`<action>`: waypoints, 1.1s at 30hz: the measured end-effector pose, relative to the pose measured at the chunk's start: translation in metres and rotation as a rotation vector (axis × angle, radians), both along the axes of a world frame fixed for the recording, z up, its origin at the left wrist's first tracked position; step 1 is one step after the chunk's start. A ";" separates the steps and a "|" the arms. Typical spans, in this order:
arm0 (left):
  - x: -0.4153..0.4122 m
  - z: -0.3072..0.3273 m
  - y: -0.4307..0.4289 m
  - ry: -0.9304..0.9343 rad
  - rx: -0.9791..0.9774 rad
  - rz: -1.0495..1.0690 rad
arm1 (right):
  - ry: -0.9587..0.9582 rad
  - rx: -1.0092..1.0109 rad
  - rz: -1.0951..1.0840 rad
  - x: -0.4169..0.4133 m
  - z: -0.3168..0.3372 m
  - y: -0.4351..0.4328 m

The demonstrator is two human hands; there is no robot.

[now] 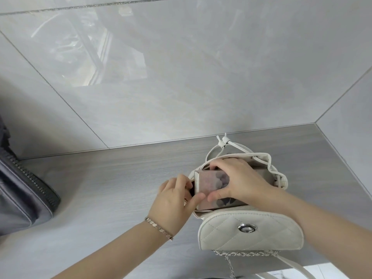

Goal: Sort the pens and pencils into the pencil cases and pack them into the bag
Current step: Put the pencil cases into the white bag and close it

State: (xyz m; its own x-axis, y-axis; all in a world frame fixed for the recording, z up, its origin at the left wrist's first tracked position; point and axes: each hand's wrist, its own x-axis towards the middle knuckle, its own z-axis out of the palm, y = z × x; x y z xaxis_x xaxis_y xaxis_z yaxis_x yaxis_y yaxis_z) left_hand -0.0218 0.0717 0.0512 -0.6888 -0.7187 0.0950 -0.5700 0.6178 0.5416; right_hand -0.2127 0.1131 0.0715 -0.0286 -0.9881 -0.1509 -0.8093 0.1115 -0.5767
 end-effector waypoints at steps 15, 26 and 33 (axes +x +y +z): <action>-0.006 -0.001 -0.004 -0.008 -0.324 0.006 | 0.094 -0.082 -0.101 -0.002 -0.008 0.006; -0.015 0.024 -0.039 -0.011 0.273 0.120 | 0.186 -0.152 -0.031 0.005 -0.019 0.006; -0.032 0.022 -0.046 -0.070 0.195 0.259 | 0.101 -0.035 -0.091 -0.006 -0.010 0.004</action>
State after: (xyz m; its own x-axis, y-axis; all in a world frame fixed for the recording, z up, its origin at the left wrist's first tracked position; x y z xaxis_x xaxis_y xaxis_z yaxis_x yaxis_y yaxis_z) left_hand -0.0534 0.0259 0.0730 -0.4803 -0.8711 -0.1025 -0.7347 0.3358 0.5895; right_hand -0.2183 0.1170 0.0614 -0.1318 -0.9853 -0.1086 -0.8510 0.1687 -0.4973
